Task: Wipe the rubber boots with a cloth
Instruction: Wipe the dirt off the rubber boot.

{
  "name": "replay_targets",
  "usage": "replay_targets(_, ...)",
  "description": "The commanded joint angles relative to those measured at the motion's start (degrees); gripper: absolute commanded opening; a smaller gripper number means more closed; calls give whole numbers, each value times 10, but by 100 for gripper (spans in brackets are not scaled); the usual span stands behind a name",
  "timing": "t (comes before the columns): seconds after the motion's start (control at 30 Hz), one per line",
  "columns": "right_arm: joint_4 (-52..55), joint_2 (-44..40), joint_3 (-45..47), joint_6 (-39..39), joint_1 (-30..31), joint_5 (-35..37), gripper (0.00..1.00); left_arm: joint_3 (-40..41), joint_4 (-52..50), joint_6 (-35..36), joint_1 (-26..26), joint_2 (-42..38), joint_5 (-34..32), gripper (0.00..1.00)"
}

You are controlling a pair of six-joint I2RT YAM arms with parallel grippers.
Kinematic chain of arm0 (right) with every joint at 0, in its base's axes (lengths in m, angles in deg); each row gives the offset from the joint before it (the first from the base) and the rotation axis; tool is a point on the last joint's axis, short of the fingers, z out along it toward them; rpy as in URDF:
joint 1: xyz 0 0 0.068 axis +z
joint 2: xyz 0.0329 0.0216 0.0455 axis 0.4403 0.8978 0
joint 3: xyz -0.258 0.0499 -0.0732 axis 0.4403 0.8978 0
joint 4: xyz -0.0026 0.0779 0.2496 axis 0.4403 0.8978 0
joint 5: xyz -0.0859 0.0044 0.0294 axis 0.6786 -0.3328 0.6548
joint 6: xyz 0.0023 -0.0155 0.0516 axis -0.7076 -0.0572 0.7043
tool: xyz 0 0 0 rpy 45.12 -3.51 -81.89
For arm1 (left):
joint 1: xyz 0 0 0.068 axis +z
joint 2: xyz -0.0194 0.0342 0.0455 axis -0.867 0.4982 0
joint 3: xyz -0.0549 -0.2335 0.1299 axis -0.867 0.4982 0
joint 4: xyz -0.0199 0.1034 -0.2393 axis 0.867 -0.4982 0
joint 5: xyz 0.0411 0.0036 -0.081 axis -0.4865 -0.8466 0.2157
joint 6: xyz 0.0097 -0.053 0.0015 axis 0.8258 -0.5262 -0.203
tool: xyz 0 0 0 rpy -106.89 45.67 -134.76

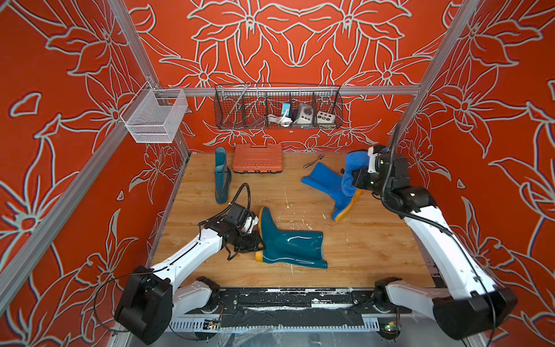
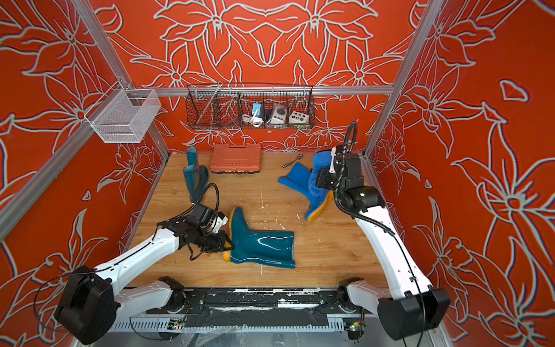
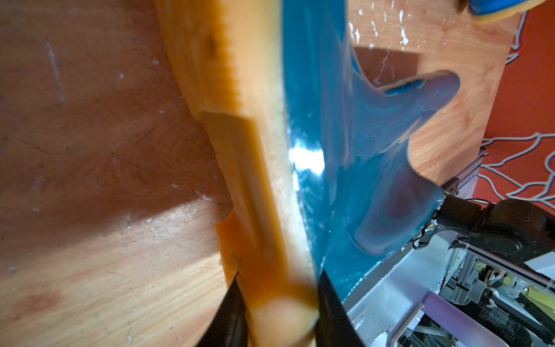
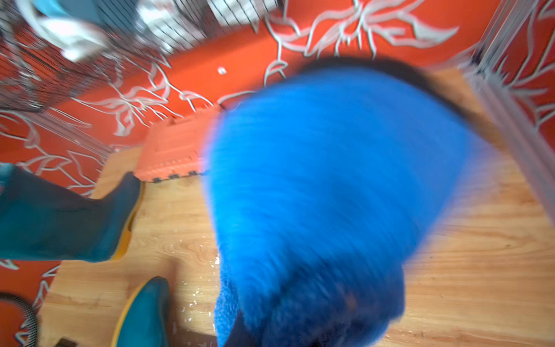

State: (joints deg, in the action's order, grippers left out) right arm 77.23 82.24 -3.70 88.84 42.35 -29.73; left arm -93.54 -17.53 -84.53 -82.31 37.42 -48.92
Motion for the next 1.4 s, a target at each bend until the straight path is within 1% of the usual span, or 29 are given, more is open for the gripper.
replay_targets(0.0, -18, 58, 25, 5, 65, -102, 0, -9, 60, 10, 1, 10, 30, 0)
replay_targets(0.07, -52, 106, 28, 14, 146, -108, 0, -6, 70, 6, 0, 18, 37, 0)
replay_targets(0.1, -79, 136, 27, 25, 186, -125, 0, -4, 75, 4, 0, 18, 40, 0)
replay_targets(0.2, -166, 228, 29, 74, 262, -180, 0, 0, 85, 0, 0, 15, 47, 0)
replay_targets(0.3, -243, 311, 38, 115, 299, -232, 0, 0, 86, 1, 0, 13, 46, 0)
replay_targets(0.37, -268, 356, 41, 127, 315, -269, 0, 0, 86, -2, 0, 14, 44, 0)
replay_targets(0.43, -264, 382, 46, 119, 332, -294, 0, 3, 89, -6, 0, 14, 36, 0)
replay_targets(0.5, -242, 389, 75, 101, 344, -309, 0, 4, 90, -10, 0, 19, 28, 0)
replay_targets(0.57, -234, 369, 138, 91, 344, -309, 0, 4, 90, -11, 1, 20, 20, 0)
replay_targets(0.7, -174, 307, 267, 54, 340, -268, 0, 8, 93, -12, 7, 18, 12, 0)
replay_targets(0.73, -165, 294, 289, 59, 340, -267, 0, 8, 93, -11, 7, 20, 11, 0)
replay_targets(0.8, -171, 258, 320, 72, 348, -289, 0, 8, 94, -10, 8, 23, 12, 0)
replay_targets(0.83, -165, 242, 318, 68, 353, -278, 0, 12, 99, -12, 8, 25, 14, 0)
replay_targets(0.9, -136, 219, 277, 49, 355, -250, 0, 22, 120, -18, 7, 31, 18, 0)
replay_targets(0.93, -136, 219, 250, 47, 355, -246, 0, 25, 127, -22, 6, 33, 19, 0)
replay_targets(0.97, -160, 225, 222, 61, 355, -258, 0, 29, 135, -27, 4, 35, 22, 0)
replay_targets(1.03, -295, 264, 185, 153, 352, -340, 0, 38, 149, -39, -1, 36, 27, 0)
replay_targets(1.07, -354, 306, 152, 201, 354, -386, 0, 41, 154, -44, -4, 36, 32, 0)
replay_targets(1.1, -381, 346, 114, 229, 360, -421, 0, 42, 153, -45, -5, 37, 37, 0)
replay_targets(1.13, -376, 372, 91, 234, 364, -426, 0, 39, 146, -43, -6, 36, 39, 0)
replay_targets(1.17, -362, 386, 91, 230, 365, -403, 0, 37, 137, -41, -7, 33, 38, 0)
replay_targets(1.2, -358, 392, 115, 228, 359, -374, 0, 37, 131, -39, -7, 25, 36, 0)
replay_targets(1.23, -360, 396, 144, 237, 344, -357, 0, 39, 129, -40, -7, 18, 33, 0)
replay_targets(1.27, -381, 397, 186, 264, 313, -350, 0, 46, 134, -44, -7, 10, 34, 0)
replay_targets(1.3, -420, 394, 230, 279, 270, -356, 0, 53, 144, -46, -7, 7, 39, 0)
replay_targets(1.33, -414, 389, 250, 270, 228, -353, 0, 54, 143, -45, -8, 10, 40, 0)
replay_targets(1.37, -367, 377, 249, 238, 179, -340, 0, 51, 138, -42, -9, 17, 40, 0)
